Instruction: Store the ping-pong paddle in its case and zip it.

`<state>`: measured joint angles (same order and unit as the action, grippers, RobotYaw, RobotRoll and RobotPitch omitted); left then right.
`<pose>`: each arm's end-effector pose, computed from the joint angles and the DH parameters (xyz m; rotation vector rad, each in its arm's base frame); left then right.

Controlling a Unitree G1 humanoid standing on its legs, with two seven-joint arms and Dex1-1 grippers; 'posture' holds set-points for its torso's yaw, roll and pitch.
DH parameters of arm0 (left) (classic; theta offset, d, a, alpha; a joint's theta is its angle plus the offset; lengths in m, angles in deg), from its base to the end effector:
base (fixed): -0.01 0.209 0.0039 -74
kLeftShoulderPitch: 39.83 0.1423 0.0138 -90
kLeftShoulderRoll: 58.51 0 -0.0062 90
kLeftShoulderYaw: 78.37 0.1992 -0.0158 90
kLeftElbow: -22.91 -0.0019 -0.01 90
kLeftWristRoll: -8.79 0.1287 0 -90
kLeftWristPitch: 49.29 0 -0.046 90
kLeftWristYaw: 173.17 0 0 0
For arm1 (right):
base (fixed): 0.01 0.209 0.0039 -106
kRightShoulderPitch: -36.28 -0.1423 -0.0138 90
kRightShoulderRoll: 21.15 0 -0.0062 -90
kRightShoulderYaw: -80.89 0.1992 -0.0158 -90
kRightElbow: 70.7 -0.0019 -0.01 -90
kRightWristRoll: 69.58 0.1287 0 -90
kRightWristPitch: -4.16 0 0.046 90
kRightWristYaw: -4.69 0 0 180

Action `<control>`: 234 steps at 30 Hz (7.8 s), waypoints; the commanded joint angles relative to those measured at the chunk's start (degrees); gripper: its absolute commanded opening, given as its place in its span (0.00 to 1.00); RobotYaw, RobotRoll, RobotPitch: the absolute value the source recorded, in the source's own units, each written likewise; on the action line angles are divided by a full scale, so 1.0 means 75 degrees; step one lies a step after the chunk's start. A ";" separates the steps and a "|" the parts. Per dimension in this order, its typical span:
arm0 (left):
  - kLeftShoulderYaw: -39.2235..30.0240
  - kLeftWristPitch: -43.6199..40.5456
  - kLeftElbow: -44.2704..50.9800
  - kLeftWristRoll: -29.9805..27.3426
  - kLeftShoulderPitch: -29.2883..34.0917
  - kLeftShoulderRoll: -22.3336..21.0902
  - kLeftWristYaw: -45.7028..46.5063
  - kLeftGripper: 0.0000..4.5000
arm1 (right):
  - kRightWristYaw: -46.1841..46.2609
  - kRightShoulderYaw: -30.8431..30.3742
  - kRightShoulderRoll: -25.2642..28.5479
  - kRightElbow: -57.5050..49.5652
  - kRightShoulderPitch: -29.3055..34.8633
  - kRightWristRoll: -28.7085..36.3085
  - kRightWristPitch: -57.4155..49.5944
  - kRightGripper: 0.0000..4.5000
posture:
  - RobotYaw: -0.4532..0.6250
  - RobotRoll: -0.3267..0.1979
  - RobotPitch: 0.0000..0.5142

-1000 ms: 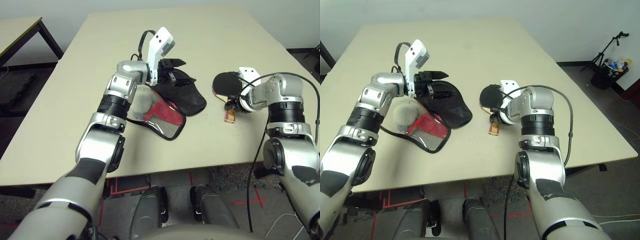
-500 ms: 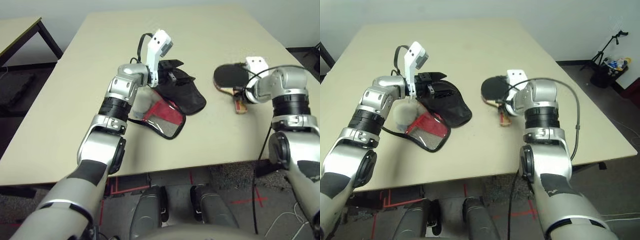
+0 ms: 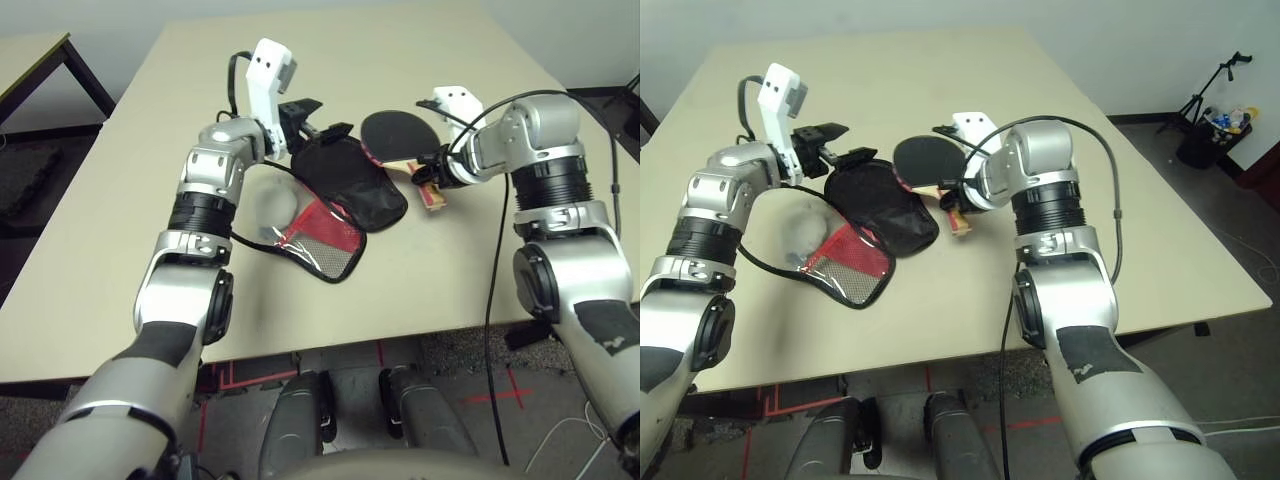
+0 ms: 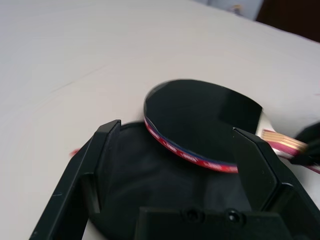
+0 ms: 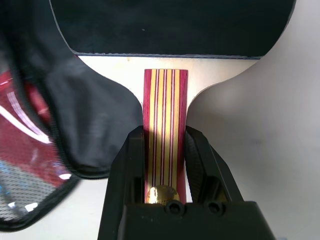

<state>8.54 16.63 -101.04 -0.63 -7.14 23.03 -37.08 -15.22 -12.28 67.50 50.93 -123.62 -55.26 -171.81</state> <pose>0.3552 0.2096 0.2093 0.1589 0.0488 -0.6791 0.3462 -0.1267 0.2246 -0.0476 0.8918 0.4539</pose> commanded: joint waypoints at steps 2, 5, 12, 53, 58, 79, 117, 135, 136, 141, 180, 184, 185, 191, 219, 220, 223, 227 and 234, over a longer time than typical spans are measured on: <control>-0.0206 -0.0365 0.0475 -0.0139 0.0366 -0.0230 0.0212 1.00 | -0.0263 -0.0318 -0.0208 0.0352 -0.0219 -0.0033 0.0543 0.25 | 0.40 0.62 0.28; -0.0272 -0.0569 0.0832 -0.0193 0.0588 -0.0310 0.0326 1.00 | -0.0365 -0.0382 -0.0326 0.0737 -0.0309 -0.0115 0.0900 0.25 | 0.44 0.62 0.29; -0.0391 -0.1021 0.1547 -0.0387 0.1002 -0.0483 0.0561 1.00 | -0.0640 -0.0512 -0.0539 0.1732 -0.0607 -0.0356 0.1724 0.25 | 0.48 0.62 0.32; -0.0712 -0.0914 0.1386 -0.0628 0.0824 -0.0837 0.1018 1.00 | -0.1208 -0.0086 -0.0521 0.2012 -0.0401 -0.0592 0.2889 0.61 | 0.49 0.62 0.30; -0.1136 -0.0165 0.0411 -0.0560 0.0159 -0.1338 0.1235 1.00 | -0.1966 0.0390 0.0227 0.0756 0.0155 -0.0284 0.4506 0.94 | 0.49 0.62 0.30; -0.0364 0.1816 -0.3360 0.0676 0.1170 -0.3151 -0.0567 1.00 | -0.4642 0.0859 0.2706 -0.1561 0.3432 0.0111 0.7572 1.00 | 0.46 0.62 0.38; 0.0822 -0.1665 0.1046 -0.0883 0.1458 0.0076 -0.0482 1.00 | -0.3185 0.1433 0.2770 -0.1164 0.3073 0.0238 0.7466 1.00 | 0.43 0.62 0.41; -0.0138 -0.2063 0.1591 -0.2040 -0.0061 0.0922 -0.0288 1.00 | -0.2662 0.1852 0.2659 -0.0830 0.2806 0.0854 0.5677 1.00 | 0.44 0.62 0.36; -0.0184 -0.2206 0.1680 -0.2107 -0.0127 0.0823 -0.0312 1.00 | -0.2648 0.1889 0.2684 -0.0939 0.2829 0.0986 0.5186 1.00 | 0.44 0.62 0.35; -0.0132 -0.2927 0.2266 -0.2304 -0.0098 -0.0005 -0.0641 1.00 | -0.2541 0.2098 0.2817 -0.1202 0.2795 0.1753 0.2351 1.00 | 0.45 0.62 0.33; -0.0007 -0.3642 0.3300 -0.2547 0.1009 -0.0446 -0.0387 1.00 | 0.0728 0.4724 0.0106 0.0827 0.1540 0.2001 0.0576 1.00 | 0.46 0.62 0.39; -0.0024 -0.3668 0.3340 -0.2586 0.1045 -0.0437 -0.0330 1.00 | 0.0894 0.4760 -0.0071 0.1201 0.1398 0.2002 0.0861 1.00 | 0.46 0.62 0.40; -0.0024 -0.3668 0.3340 -0.2596 0.1050 -0.0434 -0.0315 1.00 | 0.0915 0.4739 -0.0124 0.1287 0.1375 0.2000 0.0917 1.00 | 0.46 0.62 0.40; -0.0012 -0.3674 0.3342 -0.2660 0.1068 -0.0426 -0.0226 1.00 | 0.0973 0.4574 -0.0477 0.1680 0.1263 0.2010 0.1005 1.00 | 0.47 0.62 0.41; -0.0083 -0.3574 0.3364 -0.2679 0.1238 -0.0466 -0.0055 1.00 | 0.3896 0.5322 -0.0676 0.1232 0.1361 0.4832 -0.0871 0.01 | 0.45 0.62 0.42; -0.0070 -0.3554 0.3332 -0.2666 0.1227 -0.0458 -0.0059 1.00 | 0.4509 0.5136 -0.0619 0.1049 0.1640 0.5799 -0.0871 0.01 | 0.45 0.62 0.42; -0.0028 -0.3499 0.3242 -0.2633 0.1182 -0.0420 -0.0074 1.00 | 0.6836 0.4696 -0.0784 -0.0355 0.2962 0.8917 -0.0871 0.01 | 0.44 0.62 0.42; 0.0009 -0.3432 0.3168 -0.2605 0.1139 -0.0379 -0.0086 1.00 | 1.1733 0.3130 -0.2001 -0.4564 0.5602 1.3158 0.2393 0.01 | 0.43 0.62 0.42; 0.0063 -0.3301 0.3011 -0.2553 0.1084 -0.0361 -0.0176 1.00 | 1.4955 0.1767 -0.3347 -0.8337 0.7236 1.3158 0.5841 0.01 | 0.41 0.62 0.41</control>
<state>8.42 -8.57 -77.49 -20.37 0.89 20.50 -37.78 93.41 4.46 46.63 -5.78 -72.98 43.21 -134.01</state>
